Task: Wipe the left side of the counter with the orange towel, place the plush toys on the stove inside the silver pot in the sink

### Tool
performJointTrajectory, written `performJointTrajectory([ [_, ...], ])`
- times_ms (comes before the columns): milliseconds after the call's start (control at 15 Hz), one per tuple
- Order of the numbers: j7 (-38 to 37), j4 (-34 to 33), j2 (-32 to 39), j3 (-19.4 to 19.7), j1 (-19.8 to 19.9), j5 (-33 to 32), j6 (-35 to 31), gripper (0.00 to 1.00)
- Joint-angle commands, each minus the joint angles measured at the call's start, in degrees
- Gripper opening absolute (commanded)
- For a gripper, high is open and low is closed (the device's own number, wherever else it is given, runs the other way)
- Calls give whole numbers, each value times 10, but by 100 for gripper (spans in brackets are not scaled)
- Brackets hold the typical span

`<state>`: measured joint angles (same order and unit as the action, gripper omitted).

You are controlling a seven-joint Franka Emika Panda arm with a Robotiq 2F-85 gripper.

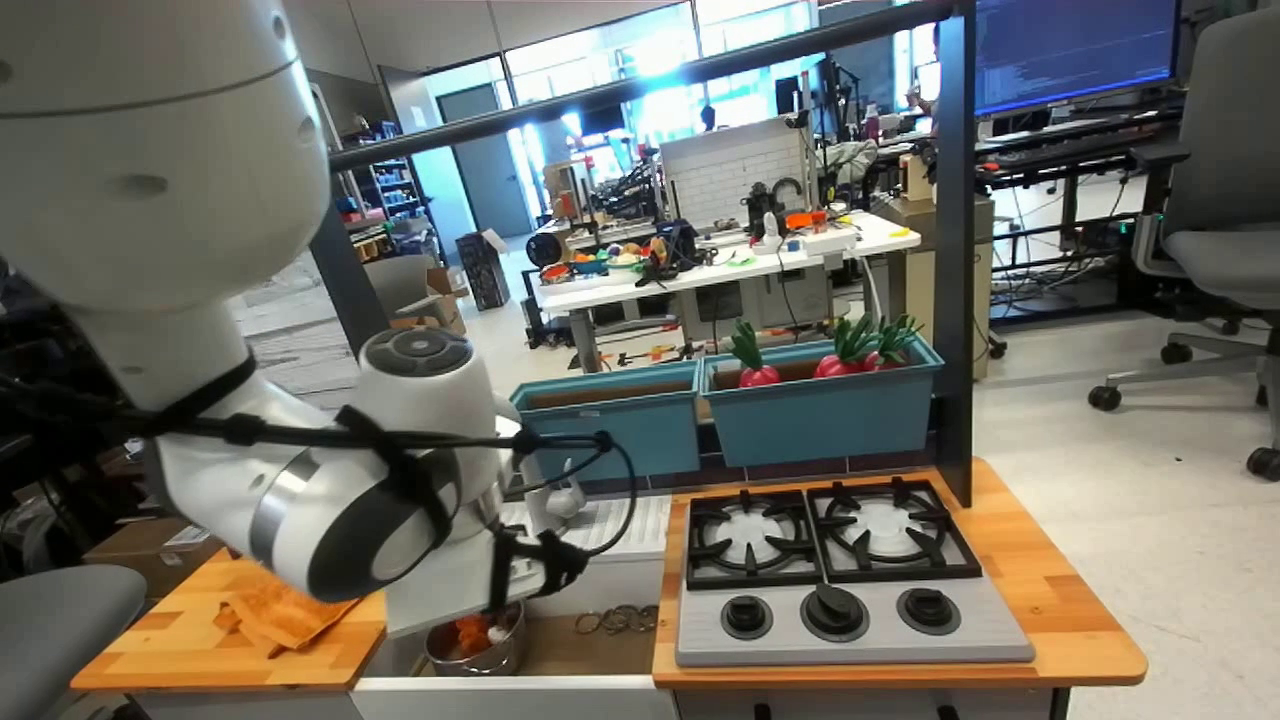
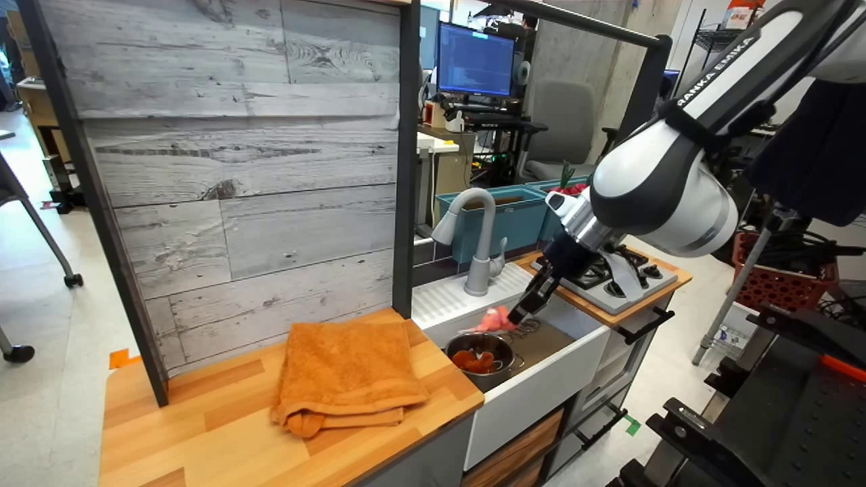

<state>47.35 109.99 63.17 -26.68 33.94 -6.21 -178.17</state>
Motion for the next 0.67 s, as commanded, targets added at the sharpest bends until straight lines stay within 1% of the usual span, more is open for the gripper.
performJointTrajectory([
  [0, -13, 139, -32, -32, 6, -57, -104, 1],
  [200, -85, 216, -49, -8, -61, -85, -218, 1],
  [267, -107, 224, -48, 1, -84, -99, -253, 1],
  [333, -132, 226, -51, 16, -114, -108, -290, 1],
  [400, -158, 226, -60, 33, -146, -110, -313, 1],
  [600, -221, 208, -86, 71, -201, -121, -316, 1],
])
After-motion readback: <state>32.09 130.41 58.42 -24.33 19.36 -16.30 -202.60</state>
